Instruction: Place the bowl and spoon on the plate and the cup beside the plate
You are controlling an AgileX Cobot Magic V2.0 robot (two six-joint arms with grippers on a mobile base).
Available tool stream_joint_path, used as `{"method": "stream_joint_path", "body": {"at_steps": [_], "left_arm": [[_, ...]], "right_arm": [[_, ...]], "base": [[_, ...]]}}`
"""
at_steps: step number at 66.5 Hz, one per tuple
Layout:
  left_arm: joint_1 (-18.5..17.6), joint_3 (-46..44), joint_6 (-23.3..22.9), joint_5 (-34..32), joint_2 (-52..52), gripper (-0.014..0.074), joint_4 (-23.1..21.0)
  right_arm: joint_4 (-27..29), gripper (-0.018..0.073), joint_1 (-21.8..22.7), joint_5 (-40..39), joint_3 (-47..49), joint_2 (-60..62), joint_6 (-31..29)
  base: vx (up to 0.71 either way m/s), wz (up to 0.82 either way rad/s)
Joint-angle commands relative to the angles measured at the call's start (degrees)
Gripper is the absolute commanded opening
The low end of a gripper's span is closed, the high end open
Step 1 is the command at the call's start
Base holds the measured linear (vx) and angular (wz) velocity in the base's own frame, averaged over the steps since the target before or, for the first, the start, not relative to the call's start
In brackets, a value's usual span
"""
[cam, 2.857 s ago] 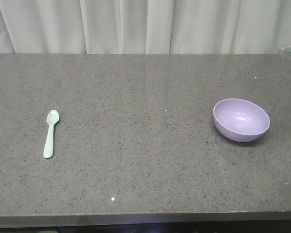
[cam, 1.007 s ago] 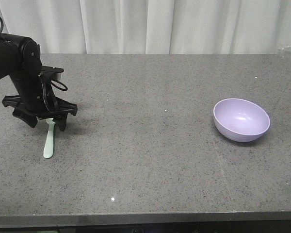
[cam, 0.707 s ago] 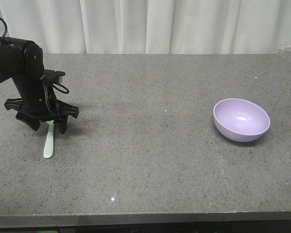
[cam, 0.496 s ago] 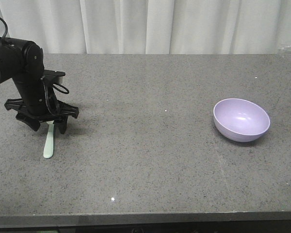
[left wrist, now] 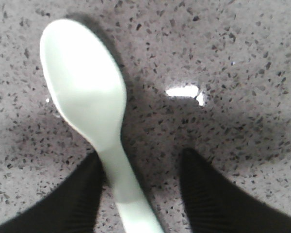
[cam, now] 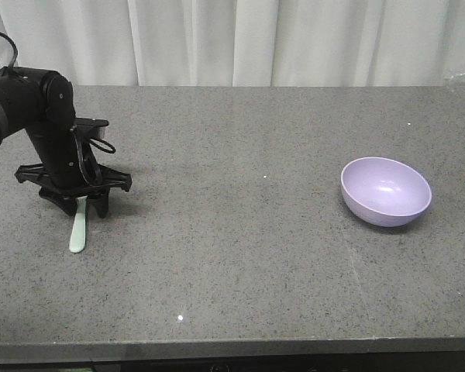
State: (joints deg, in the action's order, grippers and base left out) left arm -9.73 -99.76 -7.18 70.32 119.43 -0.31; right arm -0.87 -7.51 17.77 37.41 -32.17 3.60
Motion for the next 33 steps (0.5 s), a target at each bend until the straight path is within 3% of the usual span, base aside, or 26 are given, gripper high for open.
{"method": "stream_joint_path", "body": {"at_steps": [1,7,23,33], "left_arm": [[-0.32,-1.06,0.11,1.35,-2.78,0.0169,-1.44],[-0.32,-1.06,1.56,1.35,-3.60,-0.0006,-1.44],[-0.32,-1.06,2.74,1.24,-8.30,-0.0008,-1.44],[-0.32,-1.06,4.13,0.27,-14.81,-0.0008,-1.69]], "right_arm": [[-0.47,0.0587,-0.07,-3.92,2.01,-0.46,-0.36],[-0.47,0.0587,-0.07,-3.92,2.01,-0.46,-0.36],[-0.47,0.0587,-0.07,-1.56,2.58,-1.55,1.46],[-1.10,0.0587,-0.01,4.26,9.21,-6.78,4.19]], "base": [[0.00,0.00],[0.00,0.00],[0.00,0.00],[0.00,0.00]]}}
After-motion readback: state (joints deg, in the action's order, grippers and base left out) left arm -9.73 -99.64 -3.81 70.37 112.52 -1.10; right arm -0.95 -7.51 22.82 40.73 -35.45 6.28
